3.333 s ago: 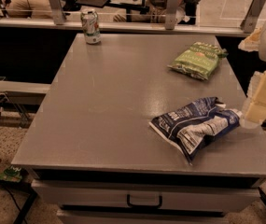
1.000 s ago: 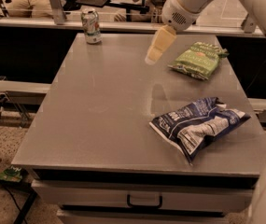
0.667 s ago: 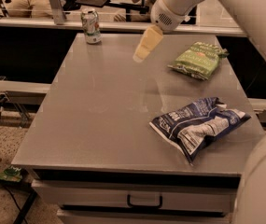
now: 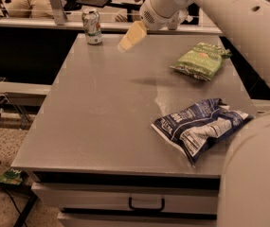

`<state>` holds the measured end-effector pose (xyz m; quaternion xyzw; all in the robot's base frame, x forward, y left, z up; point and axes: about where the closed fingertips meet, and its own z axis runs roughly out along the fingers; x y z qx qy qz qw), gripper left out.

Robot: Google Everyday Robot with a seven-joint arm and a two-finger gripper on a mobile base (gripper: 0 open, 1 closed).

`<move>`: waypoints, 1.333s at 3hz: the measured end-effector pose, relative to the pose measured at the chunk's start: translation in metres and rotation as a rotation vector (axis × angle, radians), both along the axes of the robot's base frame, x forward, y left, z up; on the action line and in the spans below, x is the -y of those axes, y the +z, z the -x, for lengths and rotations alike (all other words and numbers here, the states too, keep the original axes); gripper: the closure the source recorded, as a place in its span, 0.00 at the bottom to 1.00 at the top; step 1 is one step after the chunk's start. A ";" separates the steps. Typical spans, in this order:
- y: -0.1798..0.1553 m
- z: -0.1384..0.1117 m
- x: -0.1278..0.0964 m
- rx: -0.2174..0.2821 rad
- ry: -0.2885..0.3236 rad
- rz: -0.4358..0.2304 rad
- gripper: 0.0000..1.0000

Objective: Knock 7up can over

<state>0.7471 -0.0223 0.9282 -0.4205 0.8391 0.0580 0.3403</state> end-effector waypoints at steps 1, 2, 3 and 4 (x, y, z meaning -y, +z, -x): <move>-0.003 -0.012 -0.015 0.001 -0.058 -0.037 0.00; -0.003 -0.012 -0.015 0.001 -0.058 -0.037 0.00; -0.008 -0.020 -0.021 -0.008 -0.075 -0.028 0.00; -0.013 -0.044 -0.032 0.004 -0.095 -0.036 0.00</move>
Offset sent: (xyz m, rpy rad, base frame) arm 0.0091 0.0118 -0.0022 0.0254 -0.0031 -0.0413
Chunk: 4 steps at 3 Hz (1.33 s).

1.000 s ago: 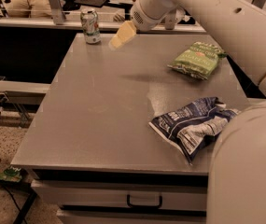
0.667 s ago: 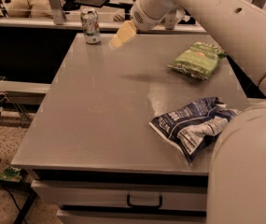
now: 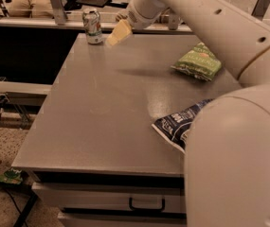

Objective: Knock 7up can over

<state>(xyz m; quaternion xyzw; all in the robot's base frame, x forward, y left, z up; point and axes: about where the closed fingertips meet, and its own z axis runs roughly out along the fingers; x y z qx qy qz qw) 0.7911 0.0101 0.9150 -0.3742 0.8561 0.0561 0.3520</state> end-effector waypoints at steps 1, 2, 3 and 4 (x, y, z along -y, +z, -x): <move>-0.003 -0.033 -0.019 0.021 -0.030 -0.043 0.00; -0.003 -0.050 -0.033 0.033 -0.044 -0.081 0.00; -0.005 -0.063 -0.057 0.055 -0.048 -0.127 0.00; -0.014 -0.077 -0.087 0.088 -0.056 -0.174 0.00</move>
Offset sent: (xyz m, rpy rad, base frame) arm 0.0742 0.0462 0.0056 0.1303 -0.0576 -0.0650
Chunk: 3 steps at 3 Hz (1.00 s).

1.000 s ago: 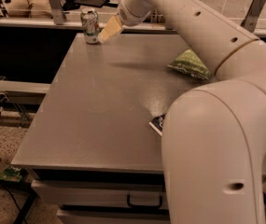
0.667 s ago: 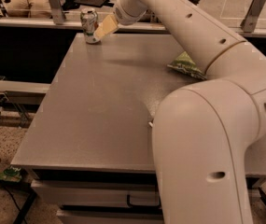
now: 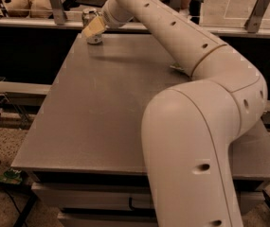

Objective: Knock 7up can over

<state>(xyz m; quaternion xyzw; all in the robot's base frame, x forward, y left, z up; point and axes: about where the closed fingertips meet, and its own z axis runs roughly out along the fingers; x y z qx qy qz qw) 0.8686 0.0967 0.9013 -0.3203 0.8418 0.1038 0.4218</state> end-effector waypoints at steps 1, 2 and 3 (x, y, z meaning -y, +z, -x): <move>-0.005 -0.009 -0.013 0.029 -0.016 -0.018 0.00; -0.012 -0.022 -0.034 0.071 -0.016 -0.046 0.00; -0.013 -0.033 -0.044 0.095 -0.020 -0.071 0.02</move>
Offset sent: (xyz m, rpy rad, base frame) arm 0.0304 0.0456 -0.0103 0.0693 -0.1132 -0.0189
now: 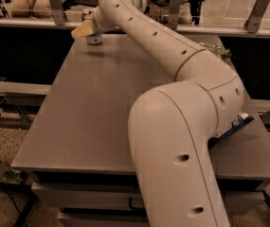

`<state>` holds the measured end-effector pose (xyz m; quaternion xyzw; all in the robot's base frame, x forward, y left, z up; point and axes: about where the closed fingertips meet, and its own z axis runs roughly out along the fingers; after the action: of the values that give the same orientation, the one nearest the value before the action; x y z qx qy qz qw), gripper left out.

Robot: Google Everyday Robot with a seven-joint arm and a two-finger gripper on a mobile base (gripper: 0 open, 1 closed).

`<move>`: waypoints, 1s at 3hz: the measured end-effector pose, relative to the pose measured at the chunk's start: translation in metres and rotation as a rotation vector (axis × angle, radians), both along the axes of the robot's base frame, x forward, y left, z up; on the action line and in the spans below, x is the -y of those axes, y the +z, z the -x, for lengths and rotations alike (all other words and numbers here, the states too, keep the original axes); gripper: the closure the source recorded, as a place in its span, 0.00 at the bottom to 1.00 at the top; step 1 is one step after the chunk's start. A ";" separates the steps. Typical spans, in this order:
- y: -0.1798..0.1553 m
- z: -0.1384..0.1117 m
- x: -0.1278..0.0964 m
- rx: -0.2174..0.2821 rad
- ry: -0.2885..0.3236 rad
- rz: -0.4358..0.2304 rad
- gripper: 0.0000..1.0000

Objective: Knock 7up can over

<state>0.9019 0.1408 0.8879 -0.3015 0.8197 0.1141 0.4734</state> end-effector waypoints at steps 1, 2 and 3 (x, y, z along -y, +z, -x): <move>0.006 -0.008 -0.006 0.020 -0.001 -0.024 0.33; 0.011 -0.011 -0.009 0.031 0.001 -0.037 0.56; 0.033 0.005 0.003 0.032 0.000 -0.037 0.95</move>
Offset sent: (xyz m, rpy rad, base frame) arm 0.0154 0.0082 0.0246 0.0559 -0.0515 -0.0012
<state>0.8972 0.1379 0.9214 -0.2944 0.8098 0.1243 0.4920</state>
